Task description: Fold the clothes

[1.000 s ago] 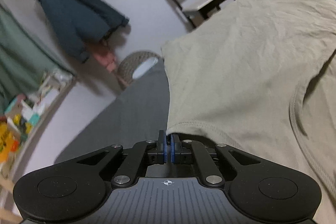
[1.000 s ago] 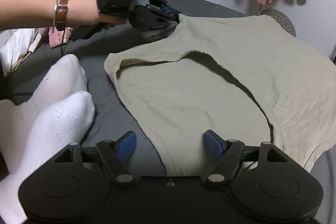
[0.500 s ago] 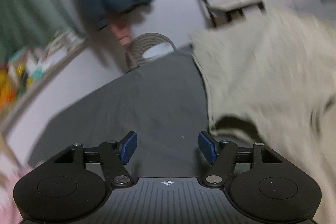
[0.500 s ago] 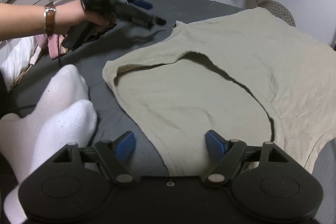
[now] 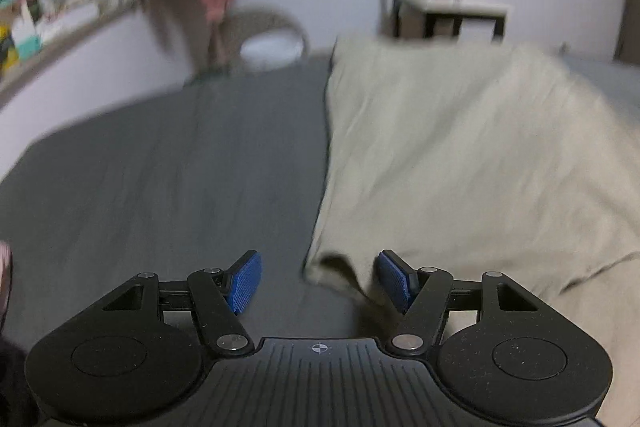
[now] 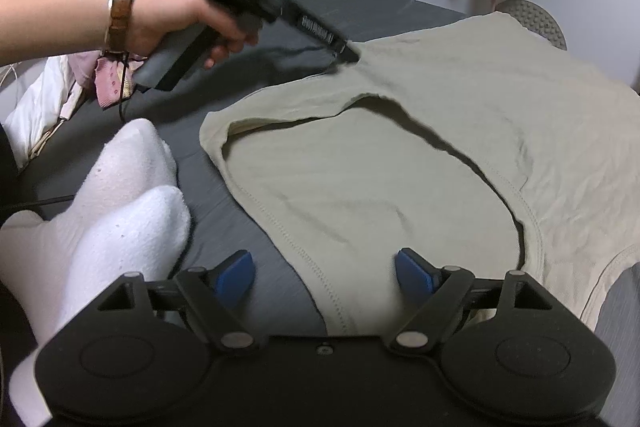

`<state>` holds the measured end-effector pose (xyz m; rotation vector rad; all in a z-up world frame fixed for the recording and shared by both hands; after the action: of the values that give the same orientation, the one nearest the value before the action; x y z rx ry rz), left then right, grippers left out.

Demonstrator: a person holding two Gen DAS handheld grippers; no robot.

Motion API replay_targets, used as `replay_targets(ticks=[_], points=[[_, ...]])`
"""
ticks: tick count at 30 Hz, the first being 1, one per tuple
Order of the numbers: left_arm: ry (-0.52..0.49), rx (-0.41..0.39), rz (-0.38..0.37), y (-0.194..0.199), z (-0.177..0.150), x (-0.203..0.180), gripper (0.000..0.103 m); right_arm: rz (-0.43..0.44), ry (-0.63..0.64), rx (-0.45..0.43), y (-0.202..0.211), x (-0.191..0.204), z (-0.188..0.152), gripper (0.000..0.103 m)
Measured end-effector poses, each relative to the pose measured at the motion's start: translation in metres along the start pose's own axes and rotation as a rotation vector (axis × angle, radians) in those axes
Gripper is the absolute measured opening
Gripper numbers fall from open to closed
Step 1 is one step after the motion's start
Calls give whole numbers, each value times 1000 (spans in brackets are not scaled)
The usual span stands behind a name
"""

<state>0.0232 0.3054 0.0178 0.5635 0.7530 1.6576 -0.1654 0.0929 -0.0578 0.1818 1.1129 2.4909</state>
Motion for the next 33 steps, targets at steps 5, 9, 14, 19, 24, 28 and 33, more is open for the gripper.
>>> replay_targets(ticks=[5, 9, 14, 19, 24, 28, 33], points=[[49, 15, -32, 8, -13, 8, 66, 2, 15, 10, 0, 0, 1, 81], [0, 3, -15, 20, -15, 1, 68, 5, -29, -13, 10, -7, 4, 80], [-67, -175, 49, 58, -2, -10, 69, -121, -134, -104, 52, -56, 7, 79], [-168, -291, -114, 107, -4, -70, 70, -312, -493, -135, 92, -161, -37, 50], [-449, -292, -307, 128, -29, -166, 72, -276, -775, -252, 91, -224, -86, 40], [-542, -277, -348, 118, -46, -220, 72, -151, -863, -302, 64, -232, -91, 33], [-474, -164, -403, 101, -75, -237, 72, -191, -781, -252, 43, -231, -79, 10]])
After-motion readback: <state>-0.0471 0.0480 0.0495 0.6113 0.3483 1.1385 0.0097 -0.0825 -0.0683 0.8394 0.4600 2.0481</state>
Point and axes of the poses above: each gripper's, at about its wrist camera, not at the fingertips, and y roughly against the way its jaws point, x to its left, z to its top, the point moved 4 cm from there along -y, roughly the way its jaws point, and after that the axes turned 14 degrees about y, right-handed, at the moved point
